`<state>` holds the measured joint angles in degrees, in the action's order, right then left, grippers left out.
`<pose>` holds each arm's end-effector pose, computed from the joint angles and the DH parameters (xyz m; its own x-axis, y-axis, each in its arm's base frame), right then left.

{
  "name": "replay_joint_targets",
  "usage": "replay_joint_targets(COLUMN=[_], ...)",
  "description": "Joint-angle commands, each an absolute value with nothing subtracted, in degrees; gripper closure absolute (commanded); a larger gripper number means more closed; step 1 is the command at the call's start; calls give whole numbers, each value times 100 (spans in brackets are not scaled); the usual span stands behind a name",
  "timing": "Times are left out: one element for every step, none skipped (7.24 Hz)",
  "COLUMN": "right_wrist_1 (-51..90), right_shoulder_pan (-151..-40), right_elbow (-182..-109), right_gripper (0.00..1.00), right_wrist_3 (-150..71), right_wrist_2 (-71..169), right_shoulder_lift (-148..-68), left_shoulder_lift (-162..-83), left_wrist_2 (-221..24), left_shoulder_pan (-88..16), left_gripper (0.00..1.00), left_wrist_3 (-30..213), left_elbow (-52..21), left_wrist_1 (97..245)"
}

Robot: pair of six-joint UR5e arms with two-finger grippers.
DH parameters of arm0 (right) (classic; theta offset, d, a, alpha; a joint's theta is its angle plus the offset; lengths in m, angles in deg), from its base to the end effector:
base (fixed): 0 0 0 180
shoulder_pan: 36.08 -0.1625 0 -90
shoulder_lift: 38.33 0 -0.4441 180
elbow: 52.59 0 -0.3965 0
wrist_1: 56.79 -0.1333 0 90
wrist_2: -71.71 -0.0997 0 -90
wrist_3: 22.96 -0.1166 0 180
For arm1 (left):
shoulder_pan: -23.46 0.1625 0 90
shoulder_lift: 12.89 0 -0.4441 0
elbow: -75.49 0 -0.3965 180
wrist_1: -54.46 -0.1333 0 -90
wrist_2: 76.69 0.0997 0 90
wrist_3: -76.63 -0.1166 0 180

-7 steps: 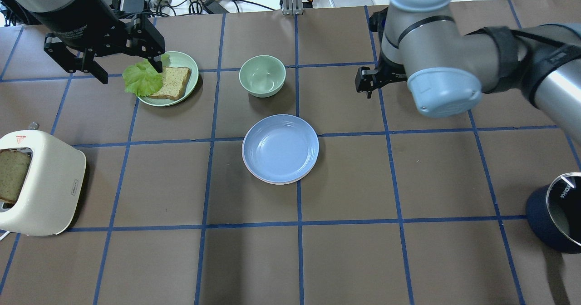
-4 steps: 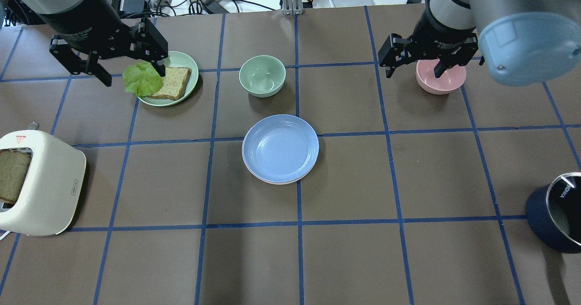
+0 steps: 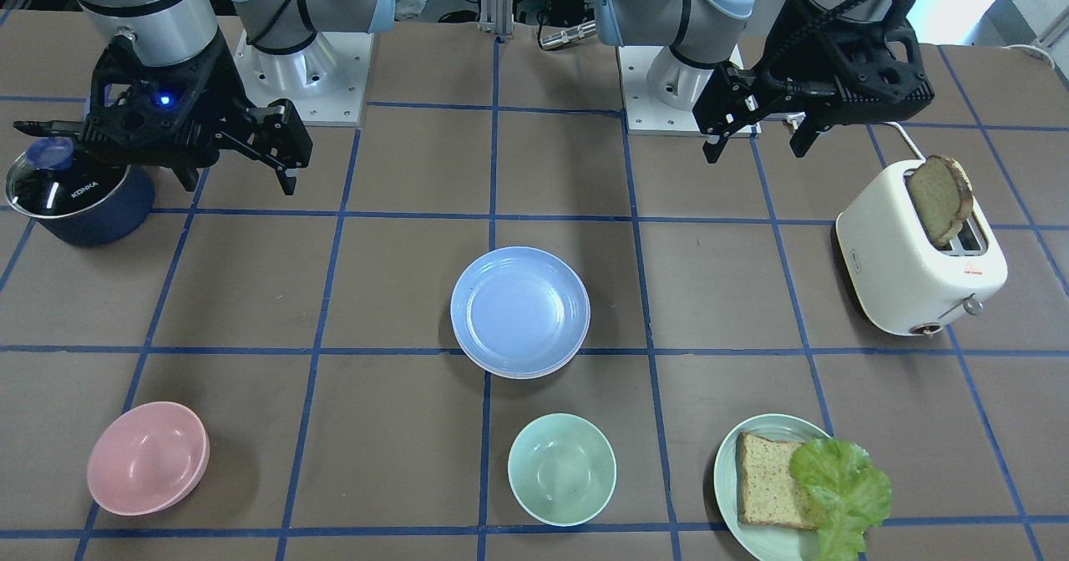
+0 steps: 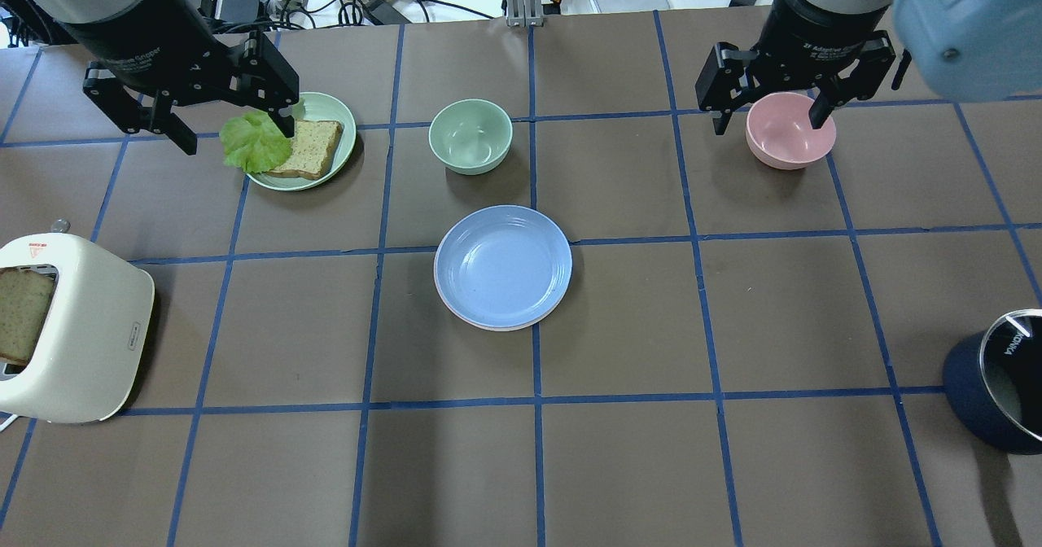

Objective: Stack three plates with pink and blue

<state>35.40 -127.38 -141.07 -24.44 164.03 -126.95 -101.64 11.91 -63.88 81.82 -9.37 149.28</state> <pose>0.1402 -0.5085 0.4951 -0.9992 0.0048 0.0394 0.0031 0.9991 -0.0417 -0.1134 -0.4930 0.5368 -0.9904 -0.1359 0.0268 -0.1365 0.9903 -0.0251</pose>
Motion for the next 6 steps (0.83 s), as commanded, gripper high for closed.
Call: replay_joint_targets(right_wrist_1=[3550, 3550, 3550, 3567, 3620, 3681], right_shoulder_pan=[-12731, -12731, -12731, -12731, -12714, -12714], right_elbow=[-14180, -14180, -14162, -14145, -14127, -14136], right_gripper=[0, 0, 0, 0, 0, 0], right_wrist_3=[-2446, -2446, -2455, -2489, -2507, -2560], right_wrist_2=[16417, 16452, 16435, 16391, 16356, 16129], right_shoulder_lift=[-12718, -12736, -12736, -12736, -12736, -12736], left_shoulder_lift=[-10192, -10192, -10184, -10175, -10192, -10192], left_wrist_2=[1199, 1191, 1190, 1190, 1190, 1190], left_shoulder_pan=[-6381, -6381, -6373, -6373, -6373, -6373], left_gripper=[0, 0, 0, 0, 0, 0], left_wrist_3=[8182, 8190, 8191, 8191, 8191, 8191], left_elbow=[-924, -924, -915, -924, -915, -898], left_wrist_1=[14921, 14912, 14912, 14912, 14912, 14894])
